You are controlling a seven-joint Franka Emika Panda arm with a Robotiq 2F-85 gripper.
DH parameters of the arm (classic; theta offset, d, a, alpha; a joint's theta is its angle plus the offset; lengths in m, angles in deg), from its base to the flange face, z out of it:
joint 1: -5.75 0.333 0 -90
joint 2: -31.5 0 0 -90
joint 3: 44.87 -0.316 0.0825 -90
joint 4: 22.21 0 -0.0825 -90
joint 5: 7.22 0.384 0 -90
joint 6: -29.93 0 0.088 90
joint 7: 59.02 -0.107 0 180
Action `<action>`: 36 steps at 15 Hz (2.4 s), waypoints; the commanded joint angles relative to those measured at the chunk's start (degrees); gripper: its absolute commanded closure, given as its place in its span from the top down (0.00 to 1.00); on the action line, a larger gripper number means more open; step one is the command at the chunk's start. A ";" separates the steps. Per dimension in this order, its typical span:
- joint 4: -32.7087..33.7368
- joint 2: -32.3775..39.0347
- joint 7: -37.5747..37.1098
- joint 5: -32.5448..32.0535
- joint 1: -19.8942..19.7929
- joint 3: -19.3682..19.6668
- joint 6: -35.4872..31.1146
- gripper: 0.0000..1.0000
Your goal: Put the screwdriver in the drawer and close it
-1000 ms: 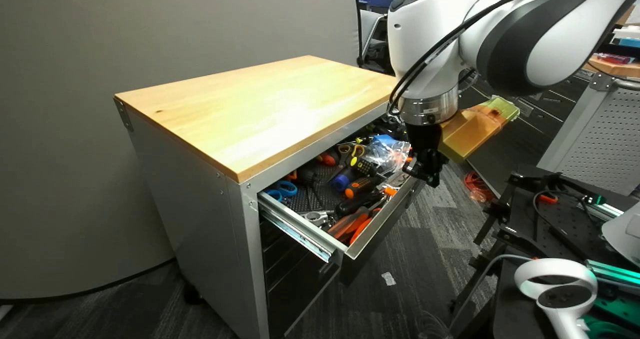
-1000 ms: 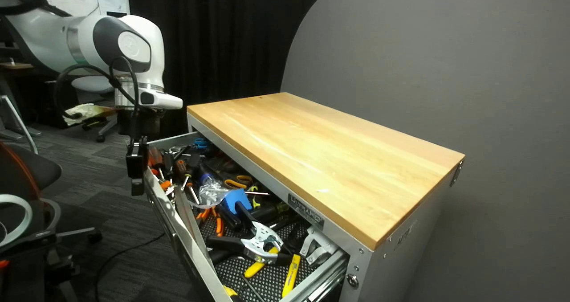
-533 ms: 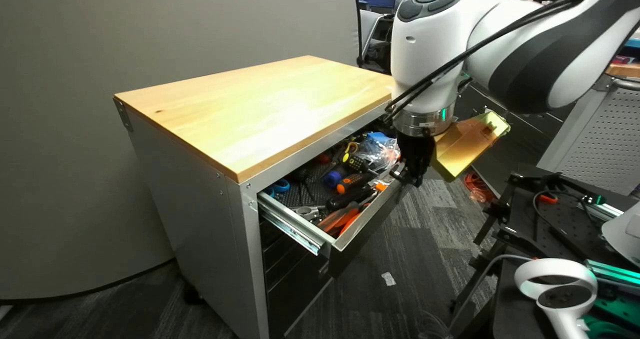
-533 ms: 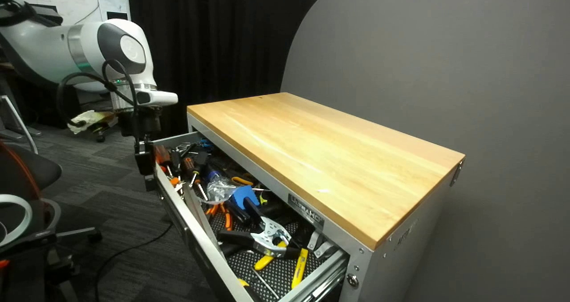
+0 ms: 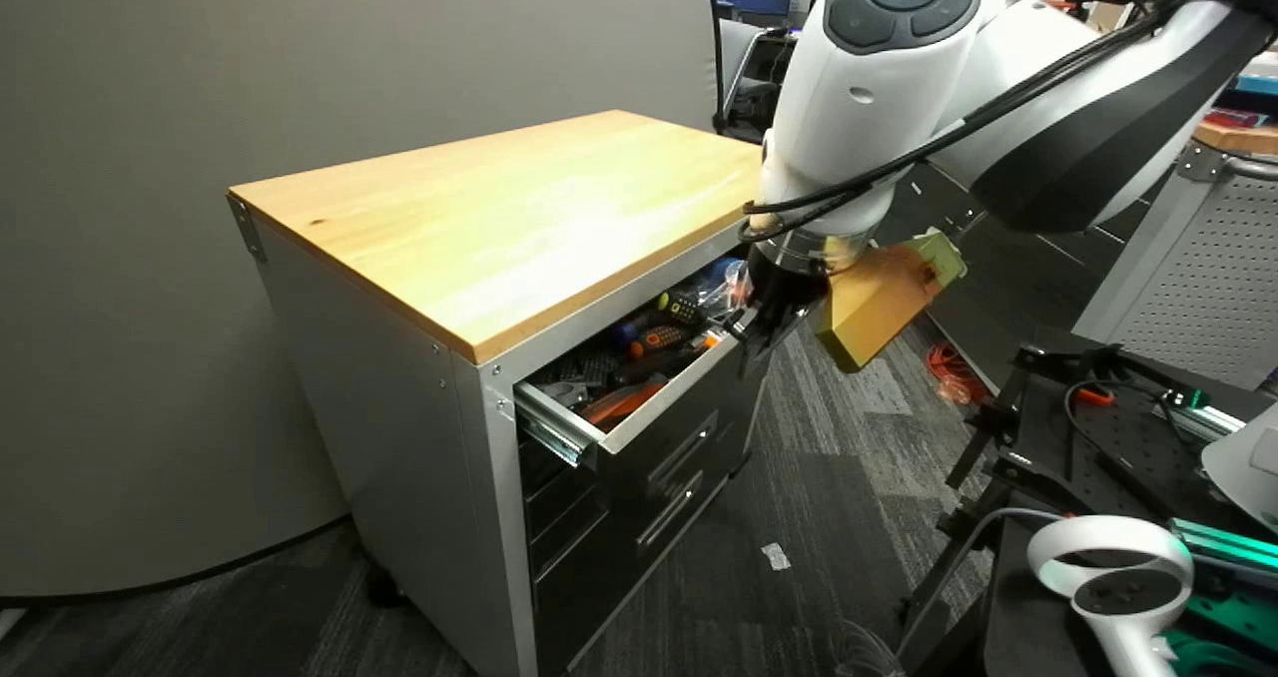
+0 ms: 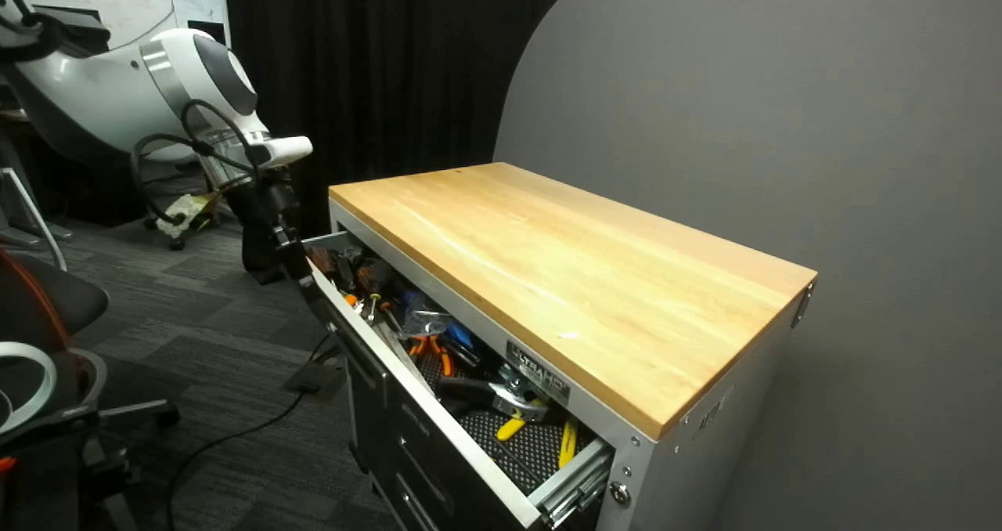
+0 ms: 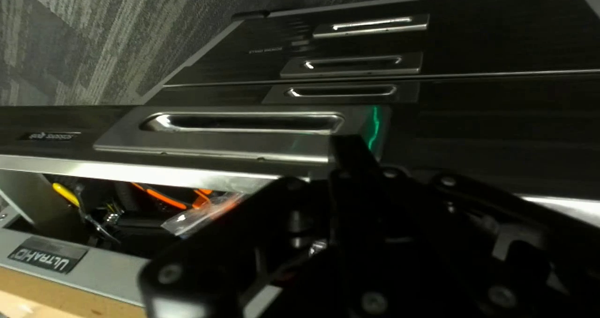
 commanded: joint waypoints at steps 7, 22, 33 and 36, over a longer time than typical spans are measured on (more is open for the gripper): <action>7.82 4.52 -12.67 -18.02 -0.95 0.00 -1.77 0.05; 13.53 10.27 3.46 -0.90 -7.44 -3.41 -0.52 0.06; 11.56 -7.63 23.48 22.40 -7.49 -1.23 3.24 0.68; 11.59 -9.21 33.59 34.54 -8.36 -2.34 14.10 0.90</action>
